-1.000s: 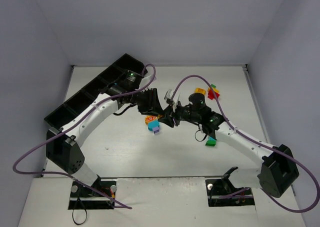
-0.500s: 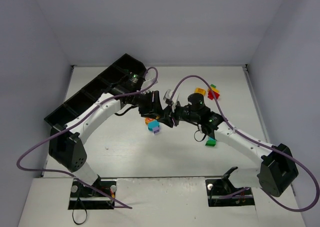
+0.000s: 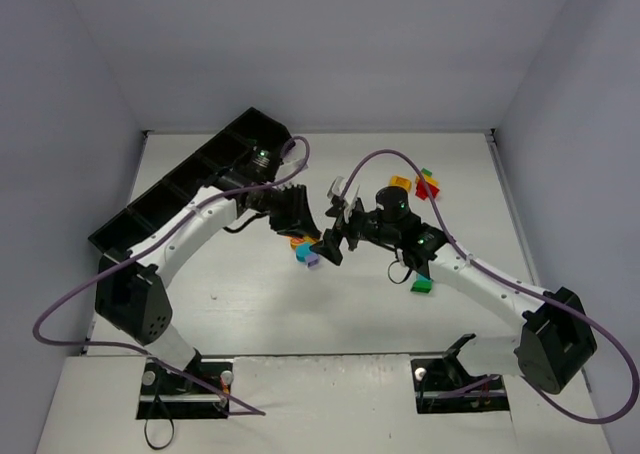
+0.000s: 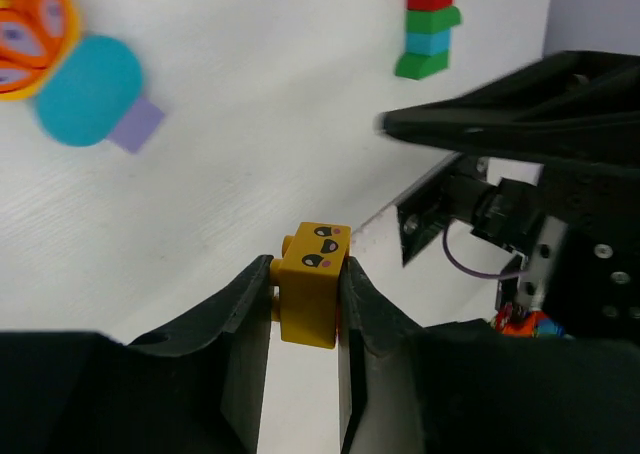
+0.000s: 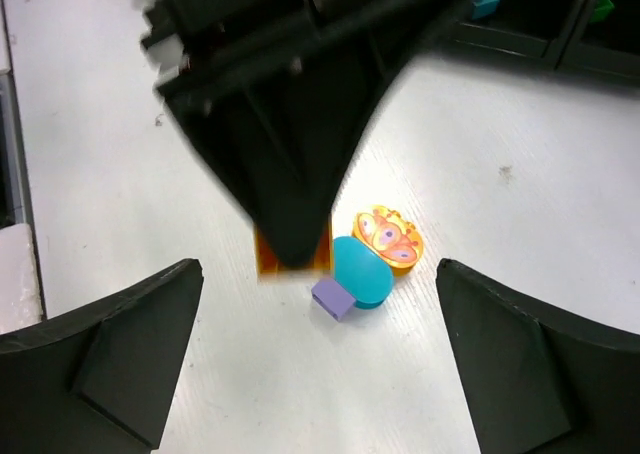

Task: Sort the legos into containers by color

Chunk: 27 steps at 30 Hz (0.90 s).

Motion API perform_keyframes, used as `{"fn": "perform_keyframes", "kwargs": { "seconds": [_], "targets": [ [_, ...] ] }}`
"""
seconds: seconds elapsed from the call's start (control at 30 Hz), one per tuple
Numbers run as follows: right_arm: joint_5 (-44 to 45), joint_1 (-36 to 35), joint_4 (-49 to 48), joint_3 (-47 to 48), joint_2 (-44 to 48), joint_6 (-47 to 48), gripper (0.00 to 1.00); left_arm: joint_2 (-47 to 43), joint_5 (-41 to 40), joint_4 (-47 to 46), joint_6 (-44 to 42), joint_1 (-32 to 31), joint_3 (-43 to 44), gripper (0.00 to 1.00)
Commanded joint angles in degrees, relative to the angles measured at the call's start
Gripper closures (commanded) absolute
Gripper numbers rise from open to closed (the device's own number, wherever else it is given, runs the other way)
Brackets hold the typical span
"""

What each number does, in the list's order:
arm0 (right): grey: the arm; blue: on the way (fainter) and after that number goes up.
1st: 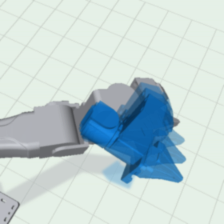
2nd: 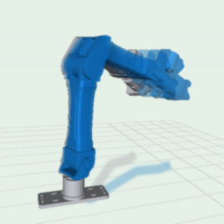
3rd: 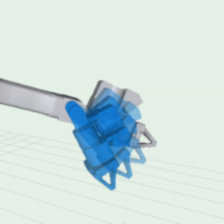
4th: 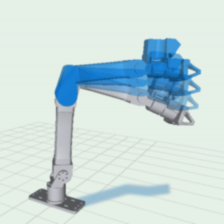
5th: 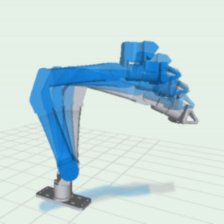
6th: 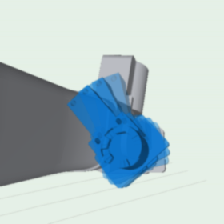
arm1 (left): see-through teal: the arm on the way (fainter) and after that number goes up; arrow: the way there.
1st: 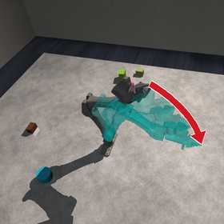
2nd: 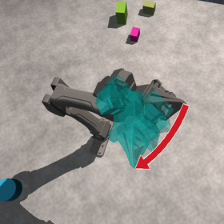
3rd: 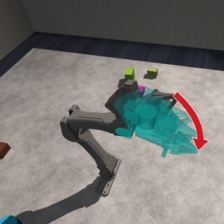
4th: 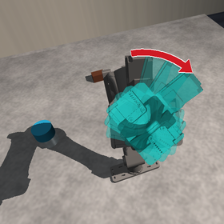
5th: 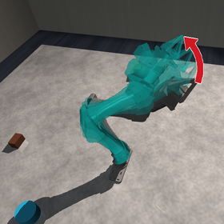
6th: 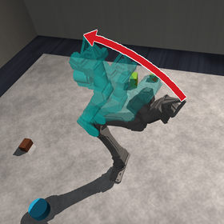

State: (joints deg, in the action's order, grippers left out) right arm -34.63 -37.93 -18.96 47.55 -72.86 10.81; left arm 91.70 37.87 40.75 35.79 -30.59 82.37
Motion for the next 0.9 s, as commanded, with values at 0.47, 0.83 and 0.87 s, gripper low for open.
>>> {"fn": "perform_keyframes", "kwargs": {
  "seconds": [0.47, 0.83, 0.87],
  "targets": [
    [11.34, 0.84, 1.21, 1.85, 1.75, -5.62, 0.0, -12.35, -43.31, 9.26, -10.57, 40.95, -6.26, 1.0],
    [11.08, 2.34, 2.52, -1.23, 4.83, -6.59, 0.0, -7.95, -54.56, 2.32, -5.38, 49.04, -9.68, 1.0],
    [10.99, 2.51, 2.61, -1.23, 5.18, -6.68, 0.0, -7.42, -54.83, 2.05, -4.86, 49.57, -9.42, 1.0]
  ]
}}
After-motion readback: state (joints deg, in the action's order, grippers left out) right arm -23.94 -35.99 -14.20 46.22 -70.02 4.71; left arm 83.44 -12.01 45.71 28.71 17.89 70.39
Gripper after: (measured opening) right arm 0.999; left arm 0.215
